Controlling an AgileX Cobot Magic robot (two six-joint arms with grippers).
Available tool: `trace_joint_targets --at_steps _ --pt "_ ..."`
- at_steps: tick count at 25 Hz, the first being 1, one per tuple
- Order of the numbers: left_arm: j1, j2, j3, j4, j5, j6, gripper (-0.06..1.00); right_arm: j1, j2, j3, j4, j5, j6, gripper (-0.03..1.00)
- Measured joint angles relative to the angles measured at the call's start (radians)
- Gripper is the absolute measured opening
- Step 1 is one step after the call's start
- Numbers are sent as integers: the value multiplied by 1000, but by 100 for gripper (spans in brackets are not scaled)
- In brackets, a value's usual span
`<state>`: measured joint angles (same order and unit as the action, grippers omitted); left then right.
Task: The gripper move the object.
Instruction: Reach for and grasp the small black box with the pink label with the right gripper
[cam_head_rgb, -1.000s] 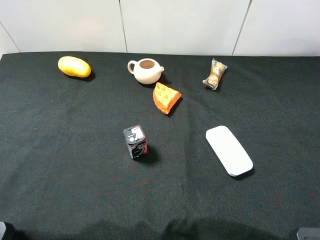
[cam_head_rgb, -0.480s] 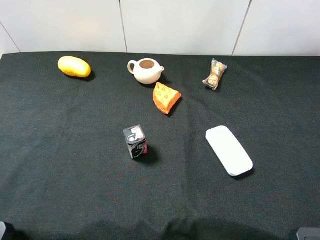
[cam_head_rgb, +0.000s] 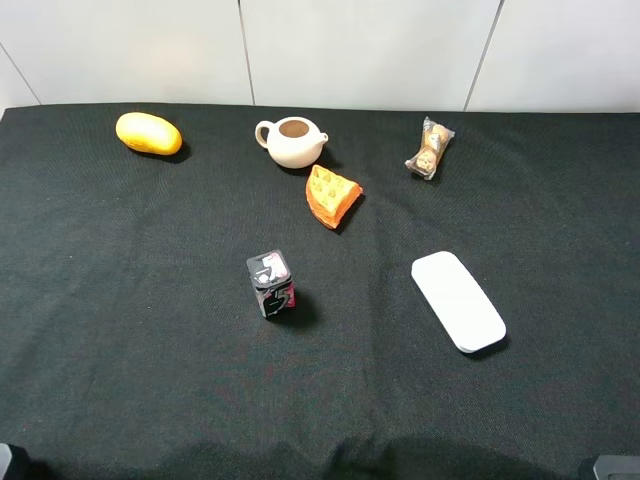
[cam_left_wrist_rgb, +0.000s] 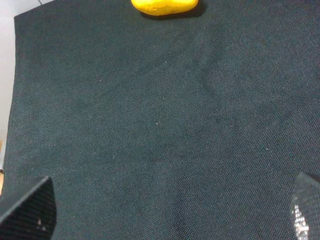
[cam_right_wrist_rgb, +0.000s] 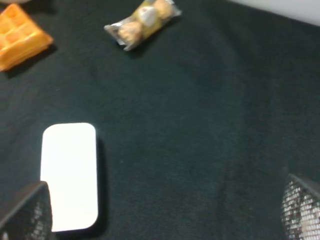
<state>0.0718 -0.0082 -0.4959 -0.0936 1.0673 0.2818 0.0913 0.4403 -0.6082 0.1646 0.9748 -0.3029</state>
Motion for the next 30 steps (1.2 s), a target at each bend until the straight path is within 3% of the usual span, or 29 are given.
trace_joint_targets --at_steps 16,30 --pt "0 0 0 23 0 0 99 242 218 -32 18 -35 -48 69" --pt "0 0 0 25 0 0 99 521 520 -188 -76 -62 -57 69"
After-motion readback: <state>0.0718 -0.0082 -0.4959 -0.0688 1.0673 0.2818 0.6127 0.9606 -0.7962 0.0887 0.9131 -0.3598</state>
